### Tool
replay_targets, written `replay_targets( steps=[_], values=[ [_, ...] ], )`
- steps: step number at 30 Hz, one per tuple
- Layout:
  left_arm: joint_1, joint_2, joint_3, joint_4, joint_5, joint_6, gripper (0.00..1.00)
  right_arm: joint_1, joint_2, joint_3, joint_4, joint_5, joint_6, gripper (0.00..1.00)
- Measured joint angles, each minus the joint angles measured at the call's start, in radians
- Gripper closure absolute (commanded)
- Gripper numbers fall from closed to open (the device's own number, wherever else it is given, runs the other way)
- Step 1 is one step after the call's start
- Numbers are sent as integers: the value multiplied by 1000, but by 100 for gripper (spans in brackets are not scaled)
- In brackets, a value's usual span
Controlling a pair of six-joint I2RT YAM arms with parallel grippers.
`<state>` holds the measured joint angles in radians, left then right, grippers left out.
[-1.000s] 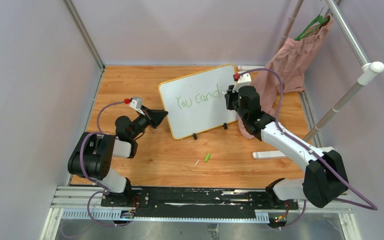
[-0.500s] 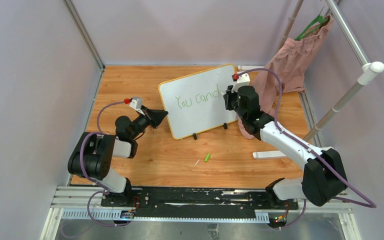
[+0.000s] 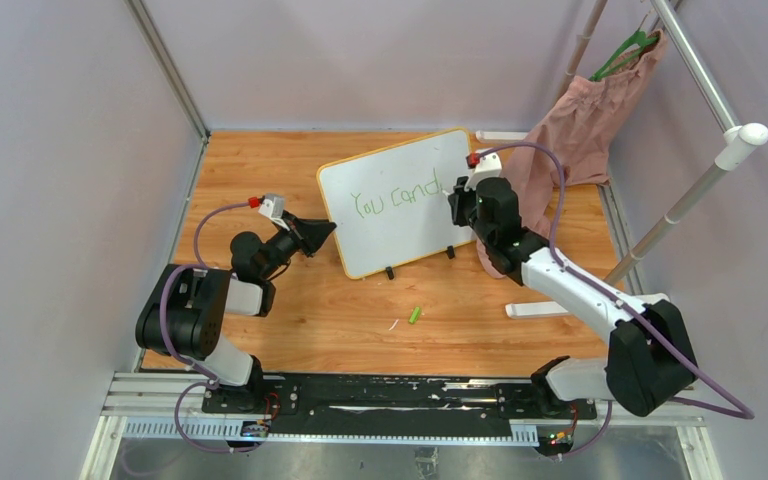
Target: Write a sentence on the whiteboard
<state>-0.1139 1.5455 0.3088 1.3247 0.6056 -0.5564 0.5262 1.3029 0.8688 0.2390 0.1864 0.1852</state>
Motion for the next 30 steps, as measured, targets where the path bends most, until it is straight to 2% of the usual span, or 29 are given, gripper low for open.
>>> replay_targets(
  steps=[30],
  values=[
    [0, -3, 0, -5, 0, 0, 100, -19, 11, 39, -33, 48, -1, 100]
  ],
)
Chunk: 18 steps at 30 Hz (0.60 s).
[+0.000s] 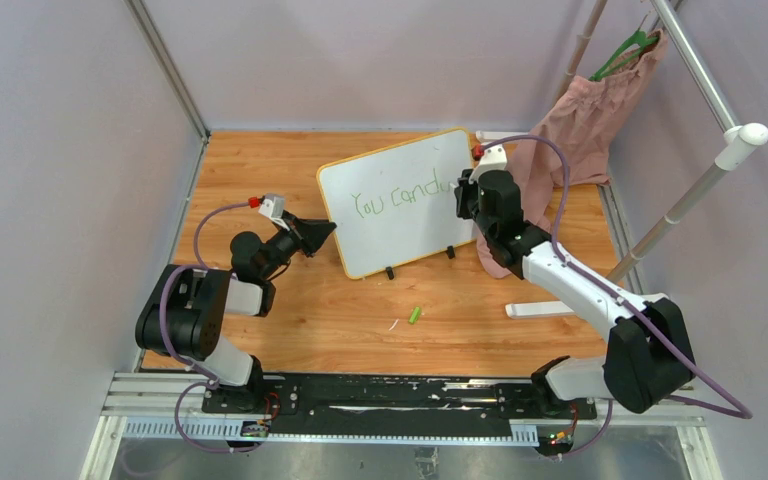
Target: Write a sentence on the whiteboard
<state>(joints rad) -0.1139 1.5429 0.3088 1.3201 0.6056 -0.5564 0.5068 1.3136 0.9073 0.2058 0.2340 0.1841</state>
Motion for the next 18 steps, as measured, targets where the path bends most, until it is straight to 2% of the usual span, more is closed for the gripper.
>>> replay_targets(
  steps=[18],
  values=[
    [0, 0, 0, -1, 0, 0, 100, -4, 21, 41, 4, -40, -1, 100]
  ],
)
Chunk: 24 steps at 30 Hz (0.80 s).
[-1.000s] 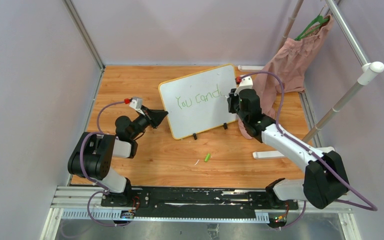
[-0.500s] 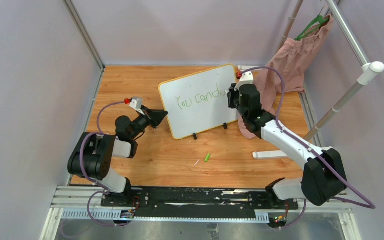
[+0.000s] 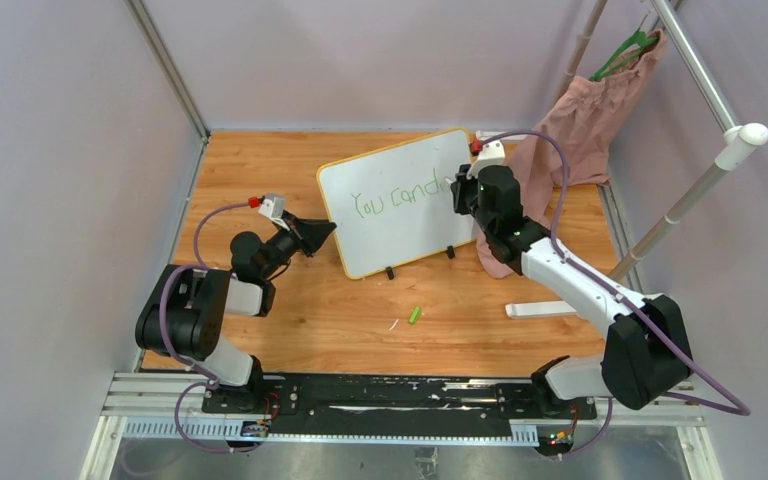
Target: Write a sentence on the whiteboard
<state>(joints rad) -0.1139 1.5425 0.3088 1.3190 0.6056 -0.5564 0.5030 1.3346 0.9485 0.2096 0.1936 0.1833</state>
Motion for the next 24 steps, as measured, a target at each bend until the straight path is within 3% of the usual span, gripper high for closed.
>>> replay_targets(
  steps=[24],
  values=[
    [0, 0, 6, -6, 0, 0, 100, 16, 3, -16, 11, -34, 0, 100]
  ],
)
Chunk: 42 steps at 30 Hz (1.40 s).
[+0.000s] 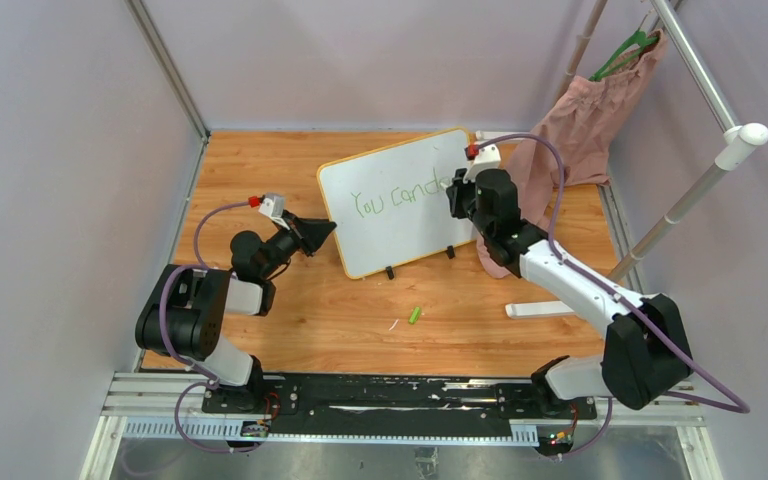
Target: Write a sentence on the whiteboard
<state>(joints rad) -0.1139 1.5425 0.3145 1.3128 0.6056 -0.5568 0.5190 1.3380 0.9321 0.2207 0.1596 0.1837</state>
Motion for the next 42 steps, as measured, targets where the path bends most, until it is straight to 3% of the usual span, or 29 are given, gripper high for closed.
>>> replay_targets(
  steps=[10, 16, 23, 31, 42],
  values=[
    [-1, 0, 1, -1, 3, 0, 100, 3, -26, -29, -12, 0, 7, 100],
    [-1, 0, 1, -2, 3, 0, 100, 14, -154, -26, -56, -14, 18, 100],
    [-1, 0, 1, -2, 2, 0, 100, 111, -243, -28, -47, -114, -11, 100],
    [-2, -3, 1, -8, 0, 1, 100, 302, -183, -185, 57, -187, -72, 100],
    [-6, -14, 0, -24, -8, 8, 100, 385, -10, -190, 80, -164, -104, 100]
  ],
)
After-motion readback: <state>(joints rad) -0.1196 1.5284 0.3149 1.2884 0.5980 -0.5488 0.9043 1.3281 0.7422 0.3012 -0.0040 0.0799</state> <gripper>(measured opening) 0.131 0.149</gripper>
